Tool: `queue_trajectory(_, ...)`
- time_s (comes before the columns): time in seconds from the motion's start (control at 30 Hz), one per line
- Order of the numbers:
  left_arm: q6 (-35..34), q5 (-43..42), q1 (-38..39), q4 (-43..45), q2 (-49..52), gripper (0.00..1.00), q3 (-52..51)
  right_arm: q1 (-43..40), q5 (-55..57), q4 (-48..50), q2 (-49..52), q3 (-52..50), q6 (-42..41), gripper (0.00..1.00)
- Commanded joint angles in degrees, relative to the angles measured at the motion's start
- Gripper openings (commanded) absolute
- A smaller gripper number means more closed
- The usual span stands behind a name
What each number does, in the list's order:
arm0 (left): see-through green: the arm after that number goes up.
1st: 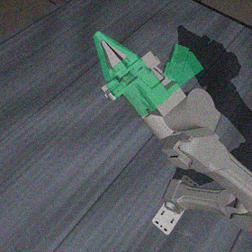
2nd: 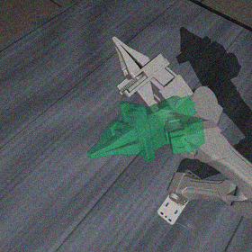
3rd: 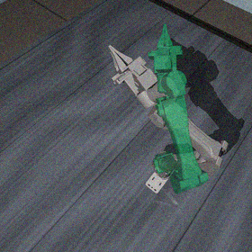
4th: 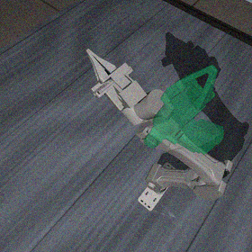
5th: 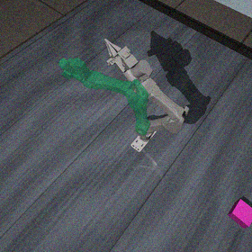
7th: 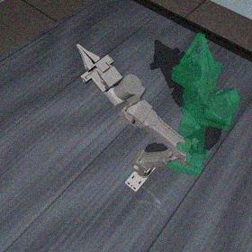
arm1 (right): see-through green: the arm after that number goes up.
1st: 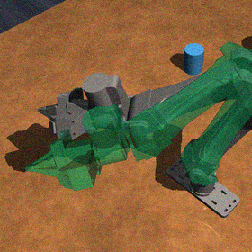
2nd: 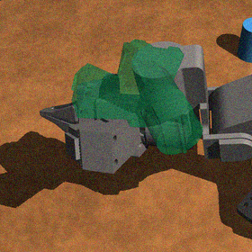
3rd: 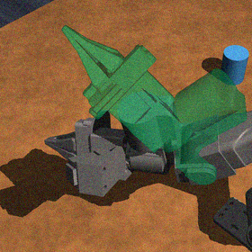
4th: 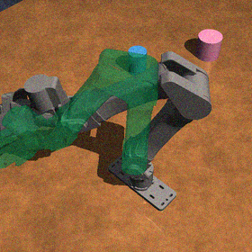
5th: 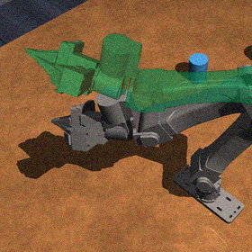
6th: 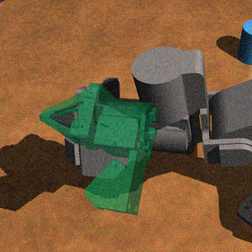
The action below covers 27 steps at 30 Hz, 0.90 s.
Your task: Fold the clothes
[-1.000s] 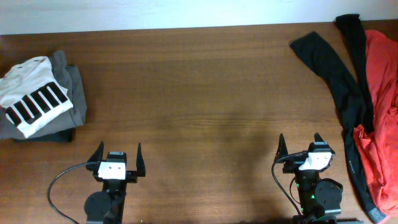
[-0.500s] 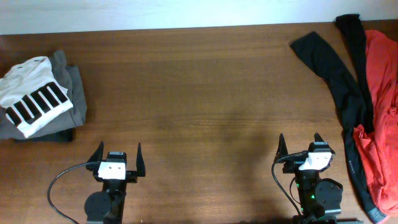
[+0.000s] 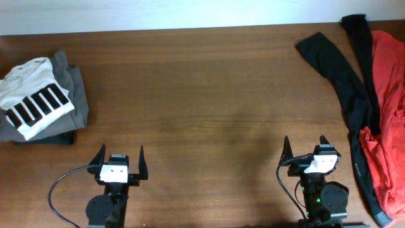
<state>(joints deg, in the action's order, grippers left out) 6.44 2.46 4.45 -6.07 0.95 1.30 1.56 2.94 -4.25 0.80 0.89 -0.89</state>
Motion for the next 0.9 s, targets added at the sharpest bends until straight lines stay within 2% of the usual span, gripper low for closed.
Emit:
queue_trajectory(0.0, 1.1, 1.2, 0.3, -1.0, -0.6, 0.99, 0.5, -0.6, 0.3, 0.0, -0.3, -0.6, -0.2, 0.99)
queue_trajectory(0.4, 0.6, 1.2, 0.3, -1.0, -0.6, 0.99, 0.5, -0.5, -1.5, 0.0, -0.3, -0.6, -0.3, 0.99)
queue_trajectory(0.57, 0.2, 1.2, 0.3, -1.1, -0.6, 0.99, 1.6, -0.5, -1.4, -0.5, -0.3, 0.0, -2.9, 0.99)
queue_trajectory(0.73, 0.2, 1.3, 0.3, -2.7, 1.7, 0.99, 6.6, -0.5, 1.1, -6.6, 0.4, 6.1, -2.8, 0.99)
queue_trajectory(0.87, 0.3, 1.4, 0.3, -4.8, 7.8, 0.99, 13.3, -0.5, 4.9, -12.4, 3.9, 13.5, -2.8, 0.99)
